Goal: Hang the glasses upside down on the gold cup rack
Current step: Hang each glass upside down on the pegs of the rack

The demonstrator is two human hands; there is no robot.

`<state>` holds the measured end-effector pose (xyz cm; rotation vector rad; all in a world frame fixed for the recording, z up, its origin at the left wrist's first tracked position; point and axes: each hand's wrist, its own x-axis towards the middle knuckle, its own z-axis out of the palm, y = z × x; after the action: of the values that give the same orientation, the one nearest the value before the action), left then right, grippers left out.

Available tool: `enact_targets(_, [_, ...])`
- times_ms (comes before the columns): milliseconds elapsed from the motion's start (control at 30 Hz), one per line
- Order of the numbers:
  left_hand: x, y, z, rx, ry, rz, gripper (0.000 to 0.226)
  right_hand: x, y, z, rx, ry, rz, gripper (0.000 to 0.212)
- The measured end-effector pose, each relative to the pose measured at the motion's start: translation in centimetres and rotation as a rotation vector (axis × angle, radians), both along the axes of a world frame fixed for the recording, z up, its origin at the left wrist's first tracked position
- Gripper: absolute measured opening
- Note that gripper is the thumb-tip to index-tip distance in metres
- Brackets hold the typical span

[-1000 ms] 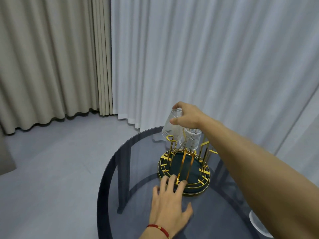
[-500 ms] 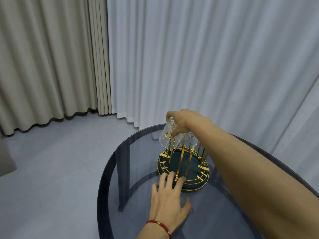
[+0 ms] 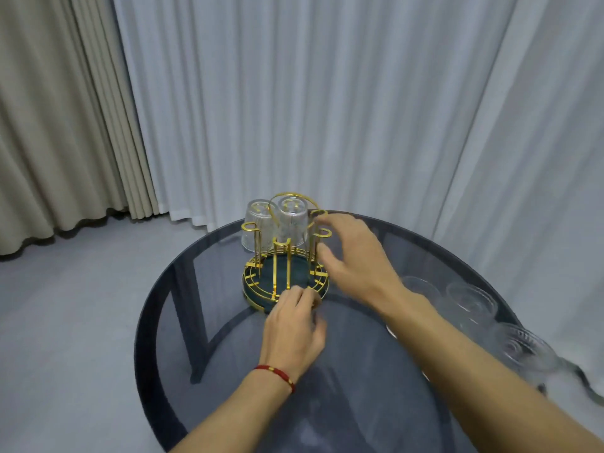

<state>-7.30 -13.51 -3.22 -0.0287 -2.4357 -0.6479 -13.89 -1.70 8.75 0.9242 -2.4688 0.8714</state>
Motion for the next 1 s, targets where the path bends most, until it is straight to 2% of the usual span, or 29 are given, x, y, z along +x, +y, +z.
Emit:
enact_targets(167, [1.4, 8.0, 1.6, 0.152, 0.016, -0.363, 0.029, 8.0, 9.8, -3.9, -0.161, 0.009, -0.180, 0.034])
enact_targets(233, [2.2, 11.0, 1.7, 0.213, 0.020, -0.431, 0.035, 9.5, 13.6, -4.9, -0.192, 0.005, -0.274, 0.034])
enact_targets(400, [2.2, 16.4, 1.1, 0.342, -0.160, -0.400, 0.084, 9.7, 19.1, -6.0, -0.493, -0.195, -0.466, 0.030])
enact_targets(467, [1.6, 18.4, 0.8, 0.354, -0.221, -0.362, 0.097, 9.5, 20.4, -6.4, -0.551, -0.235, -0.508, 0.029])
enact_targets(567, [1.1, 20.6, 0.5, 0.306, -0.229, -0.227, 0.098, 9.8, 21.9, -6.8, -0.586, -0.265, -0.513, 0.029])
enact_targets(667, [0.4, 21.0, 0.4, 0.256, -0.187, -0.153, 0.088, 9.7, 22.3, -6.9, -0.600, -0.288, -0.508, 0.029])
enact_targets(833, [0.9, 19.2, 1.6, 0.245, -0.197, -0.191, 0.087, 9.9, 21.7, -7.0, -0.596, -0.296, -0.474, 0.032])
enact_targets(1000, [2.2, 13.9, 3.8, 0.270, -0.211, -0.226, 0.096, 9.8, 19.7, -7.2, -0.583, -0.380, -0.318, 0.026])
